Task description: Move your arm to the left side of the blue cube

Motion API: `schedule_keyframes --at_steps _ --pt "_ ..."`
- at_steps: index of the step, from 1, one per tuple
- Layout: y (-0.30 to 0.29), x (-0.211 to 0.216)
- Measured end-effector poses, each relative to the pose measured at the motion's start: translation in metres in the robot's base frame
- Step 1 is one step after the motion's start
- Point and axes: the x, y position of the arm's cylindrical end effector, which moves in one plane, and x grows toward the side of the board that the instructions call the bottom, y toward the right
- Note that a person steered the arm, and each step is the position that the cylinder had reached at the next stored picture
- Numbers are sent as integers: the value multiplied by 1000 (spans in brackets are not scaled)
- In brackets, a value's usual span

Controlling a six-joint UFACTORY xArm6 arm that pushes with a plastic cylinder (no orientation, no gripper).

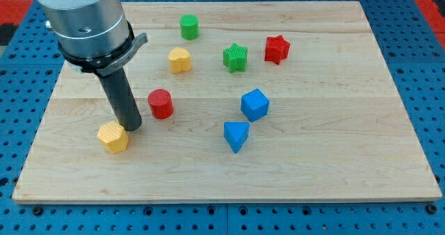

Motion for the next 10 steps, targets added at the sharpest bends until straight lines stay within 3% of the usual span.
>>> schedule_keyframes --at_steps 2,6,10 --pt "93 0" --pt "147 -22" --pt "147 -33"
